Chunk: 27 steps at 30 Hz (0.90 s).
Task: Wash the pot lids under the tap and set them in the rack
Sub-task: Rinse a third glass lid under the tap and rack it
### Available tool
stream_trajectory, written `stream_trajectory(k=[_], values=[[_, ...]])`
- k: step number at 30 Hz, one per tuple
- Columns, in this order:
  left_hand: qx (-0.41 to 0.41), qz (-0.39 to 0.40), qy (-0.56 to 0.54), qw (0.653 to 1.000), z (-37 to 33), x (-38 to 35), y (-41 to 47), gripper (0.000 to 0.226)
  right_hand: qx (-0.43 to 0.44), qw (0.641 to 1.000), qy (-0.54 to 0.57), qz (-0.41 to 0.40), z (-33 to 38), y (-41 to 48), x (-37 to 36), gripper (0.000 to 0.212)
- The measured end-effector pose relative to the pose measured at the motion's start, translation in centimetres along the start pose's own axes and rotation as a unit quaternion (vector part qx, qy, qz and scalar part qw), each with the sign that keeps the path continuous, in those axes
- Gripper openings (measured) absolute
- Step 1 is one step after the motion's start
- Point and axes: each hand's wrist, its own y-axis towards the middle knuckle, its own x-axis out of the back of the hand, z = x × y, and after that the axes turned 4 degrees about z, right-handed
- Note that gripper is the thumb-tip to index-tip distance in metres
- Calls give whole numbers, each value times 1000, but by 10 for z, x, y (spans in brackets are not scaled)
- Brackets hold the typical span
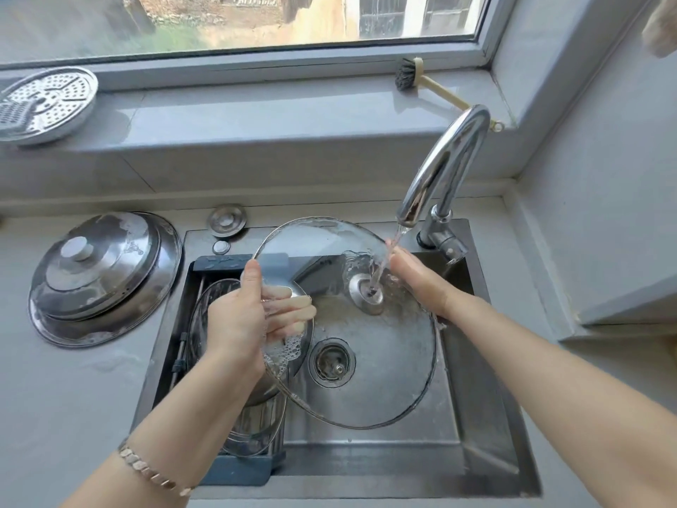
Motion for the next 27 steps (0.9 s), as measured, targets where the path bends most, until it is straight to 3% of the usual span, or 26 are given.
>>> stream_trajectory(k=[2,4,6,8,9,11,13,16,18,20,24,27], values=[[-14,1,2,1000,-1,-2,-1,50,-56,992,55,-94,-2,-7,-3,55],[-32,-1,13,999,-3,-7,0,51,-31,975,49,-212,8,-20,-9,48],[-46,-4,25,999,-5,-11,3,50,53,980,51,-184,28,-36,-17,55],[-48,-2,30,998,-5,-16,5,50,112,983,-95,-108,42,-44,-27,69],[-47,2,29,998,-5,-18,6,50,136,969,-170,-119,44,-45,-34,68],[-44,10,29,999,-2,-22,5,50,163,939,-199,-229,49,-41,-42,44],[-40,20,25,999,0,-25,3,50,128,931,-141,-310,56,-36,-43,29],[-38,19,17,999,2,-25,3,50,0,955,-51,-292,57,-28,-33,41],[-36,16,19,999,3,-23,3,50,-41,962,22,-270,57,-26,-29,45],[-30,10,13,999,3,-20,3,49,-19,962,113,-247,55,-31,-29,42],[-30,-3,5,1000,0,-14,6,50,61,951,270,-139,50,-49,-32,14],[-32,3,5,999,-1,-14,5,50,43,932,329,-147,43,-53,-26,13]])
